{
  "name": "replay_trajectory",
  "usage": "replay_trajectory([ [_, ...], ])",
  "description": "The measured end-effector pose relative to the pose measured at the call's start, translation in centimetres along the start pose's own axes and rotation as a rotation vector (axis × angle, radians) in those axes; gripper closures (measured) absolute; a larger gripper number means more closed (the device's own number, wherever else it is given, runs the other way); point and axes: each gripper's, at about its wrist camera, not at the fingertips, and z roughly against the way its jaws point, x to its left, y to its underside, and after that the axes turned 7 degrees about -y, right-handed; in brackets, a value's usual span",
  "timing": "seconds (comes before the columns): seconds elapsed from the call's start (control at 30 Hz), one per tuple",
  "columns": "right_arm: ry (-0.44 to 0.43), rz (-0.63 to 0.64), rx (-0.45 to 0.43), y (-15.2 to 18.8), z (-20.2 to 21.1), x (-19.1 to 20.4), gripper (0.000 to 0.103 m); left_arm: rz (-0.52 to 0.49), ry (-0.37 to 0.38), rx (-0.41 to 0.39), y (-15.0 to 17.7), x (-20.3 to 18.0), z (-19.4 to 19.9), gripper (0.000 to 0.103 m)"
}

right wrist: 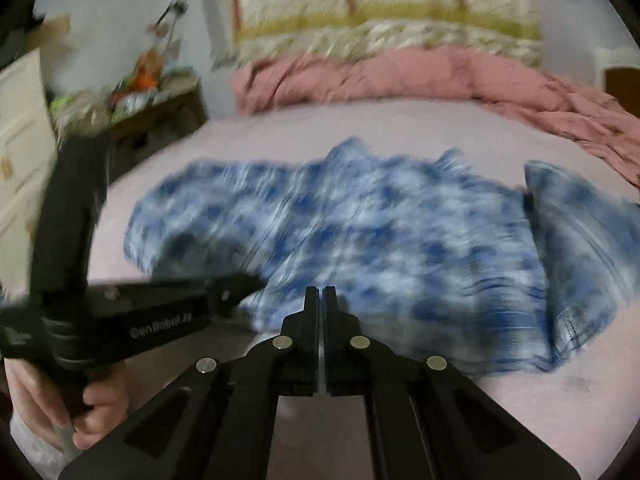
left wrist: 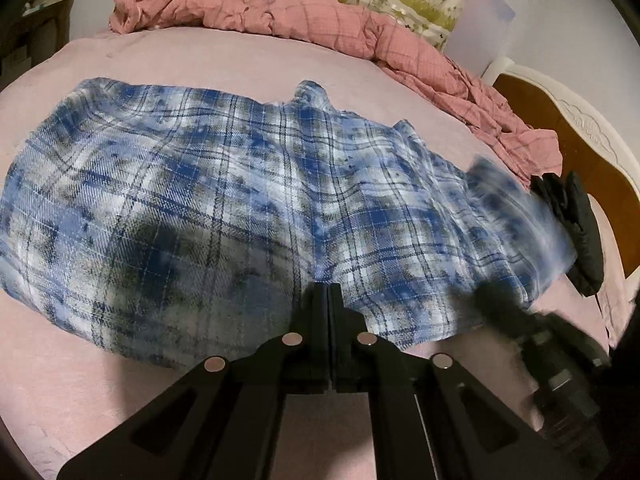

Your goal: Fold large clothes

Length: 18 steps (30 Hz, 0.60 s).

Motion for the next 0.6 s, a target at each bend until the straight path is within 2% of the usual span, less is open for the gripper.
replay_trajectory([
  [0.03,0.029,-0.027,-0.041,0.1,0.9,-0.4,0.1,0.0,0.001,0.0,0.0,0.0,0.0,0.1],
  [0.07,0.071,-0.075,-0.093,0.0,2.2,-1.5,0.091,0.001,0.0,0.001,0.0,0.0,0.0,0.1],
  [0.1,0.114,-0.131,-0.138,-0.1,3.5,-2.9,0.074,0.0,0.0,0.001,0.0,0.0,0.0,0.1],
  [0.17,0.186,-0.247,-0.206,0.1,5.5,-5.8,0.054,-0.003,-0.004,0.0,0.0,-0.1,-0.1,0.1],
  [0.27,0.278,-0.45,-0.237,1.2,7.6,-11.1,0.054,-0.015,-0.015,-0.005,0.1,-0.2,0.0,0.1],
  [0.4,0.276,-0.74,-0.284,4.7,9.9,-16.5,0.054,-0.022,-0.022,-0.007,0.1,-0.4,0.0,0.1],
  [0.5,0.221,-0.833,-0.289,6.4,9.8,-18.3,0.053,-0.022,-0.023,-0.008,0.1,-0.4,0.0,0.1],
  [0.6,0.182,-0.786,-0.255,5.2,7.9,-18.5,0.052,-0.022,-0.022,-0.009,0.1,-0.3,0.0,0.1],
])
